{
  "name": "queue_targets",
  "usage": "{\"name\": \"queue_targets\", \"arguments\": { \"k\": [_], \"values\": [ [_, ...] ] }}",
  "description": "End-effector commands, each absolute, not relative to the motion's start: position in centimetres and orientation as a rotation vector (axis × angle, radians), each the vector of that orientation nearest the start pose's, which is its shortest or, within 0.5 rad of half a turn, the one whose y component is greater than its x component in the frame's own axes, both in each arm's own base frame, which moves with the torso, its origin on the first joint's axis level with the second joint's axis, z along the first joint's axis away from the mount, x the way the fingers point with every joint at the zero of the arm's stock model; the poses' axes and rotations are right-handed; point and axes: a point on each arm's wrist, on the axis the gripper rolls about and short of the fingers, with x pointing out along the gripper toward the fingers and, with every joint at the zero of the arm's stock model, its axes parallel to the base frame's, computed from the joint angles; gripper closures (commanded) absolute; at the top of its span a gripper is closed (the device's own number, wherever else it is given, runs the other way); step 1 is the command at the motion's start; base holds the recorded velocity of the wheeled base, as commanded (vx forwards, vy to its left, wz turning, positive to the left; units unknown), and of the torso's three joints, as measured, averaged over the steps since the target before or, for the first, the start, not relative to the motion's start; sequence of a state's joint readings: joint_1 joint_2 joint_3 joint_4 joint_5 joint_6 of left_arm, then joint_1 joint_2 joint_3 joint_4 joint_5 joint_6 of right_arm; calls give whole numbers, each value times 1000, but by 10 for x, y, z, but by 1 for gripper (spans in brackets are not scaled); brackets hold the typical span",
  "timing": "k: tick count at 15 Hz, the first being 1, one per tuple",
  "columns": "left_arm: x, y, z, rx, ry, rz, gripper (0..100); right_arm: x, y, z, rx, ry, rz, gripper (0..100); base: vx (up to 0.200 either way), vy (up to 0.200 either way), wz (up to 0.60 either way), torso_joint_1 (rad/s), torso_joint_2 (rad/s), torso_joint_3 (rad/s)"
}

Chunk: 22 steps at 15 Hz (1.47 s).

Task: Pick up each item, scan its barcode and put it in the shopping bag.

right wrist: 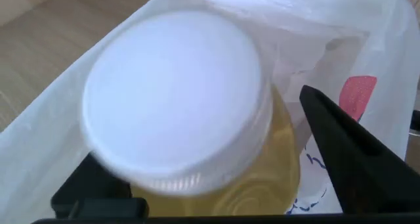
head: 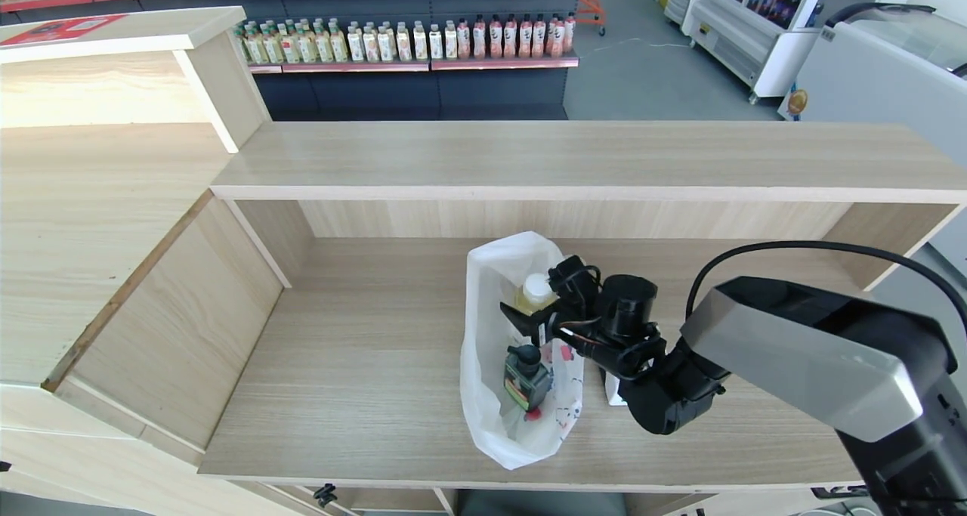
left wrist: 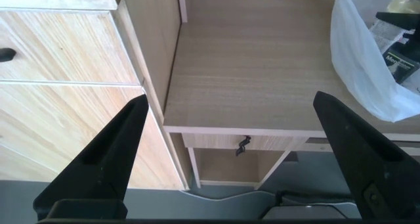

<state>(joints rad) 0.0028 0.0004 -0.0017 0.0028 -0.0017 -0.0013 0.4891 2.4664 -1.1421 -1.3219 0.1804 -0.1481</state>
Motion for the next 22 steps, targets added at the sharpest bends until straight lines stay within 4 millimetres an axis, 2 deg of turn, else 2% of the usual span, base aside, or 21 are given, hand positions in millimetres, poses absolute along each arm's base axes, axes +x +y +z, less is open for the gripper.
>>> {"name": "queue_targets", "arguments": {
  "k": [1,5,6,7,8,9,10,11,12,13,14,16,17,18,20,21,22],
  "values": [
    [-23,0,76,-2,2,2,0,396,215,37,-134,-38,668,0,0,0,0,0,0,0],
    [-23,0,76,-2,2,2,0,383,203,73,40,-56,656,0,0,0,0,0,0,0],
    [-23,0,76,-2,2,2,0,367,191,95,106,-44,647,0,0,0,0,0,0,0],
    [-23,0,76,-2,2,2,0,359,185,102,122,-36,641,0,0,0,0,0,0,0],
    [-23,0,76,-2,2,2,0,331,159,129,131,-44,615,0,0,0,0,0,0,0],
    [-23,0,76,-2,2,2,0,317,145,139,128,-48,593,0,0,0,0,0,0,0],
    [-23,0,76,-2,2,2,0,288,116,160,119,-57,544,0,0,0,0,0,0,0],
    [-23,0,76,-2,2,2,0,275,101,172,117,-74,517,0,0,0,0,0,0,0],
    [-23,0,76,-2,2,2,0,256,75,198,115,-104,442,0,0,0,0,0,0,0],
    [-23,0,76,-2,2,2,0,237,55,211,112,-98,383,0,0,0,0,0,0,0],
    [-23,0,76,-2,2,2,0,203,32,217,108,-44,299,0,0,0,0,0,0,0],
    [-23,0,76,-2,2,2,0,134,11,208,101,36,135,0,0,0,0,0,0,0],
    [-23,0,76,-2,2,2,0,111,6,198,99,53,73,0,0,0,0,0,0,0],
    [-23,0,76,-2,2,2,0,88,4,185,96,46,55,0,0,0,0,0,0,0],
    [-23,0,76,-2,2,2,0,46,2,138,33,47,53,0,0,0,0,0,0,0],
    [-23,0,76,-2,2,2,0,28,1,125,-6,14,37,0,0,0,0,0,0,0],
    [-23,0,76,-2,2,2,0,15,0,112,-26,56,28,0,0,0,0,0,0,0]
  ]
}}
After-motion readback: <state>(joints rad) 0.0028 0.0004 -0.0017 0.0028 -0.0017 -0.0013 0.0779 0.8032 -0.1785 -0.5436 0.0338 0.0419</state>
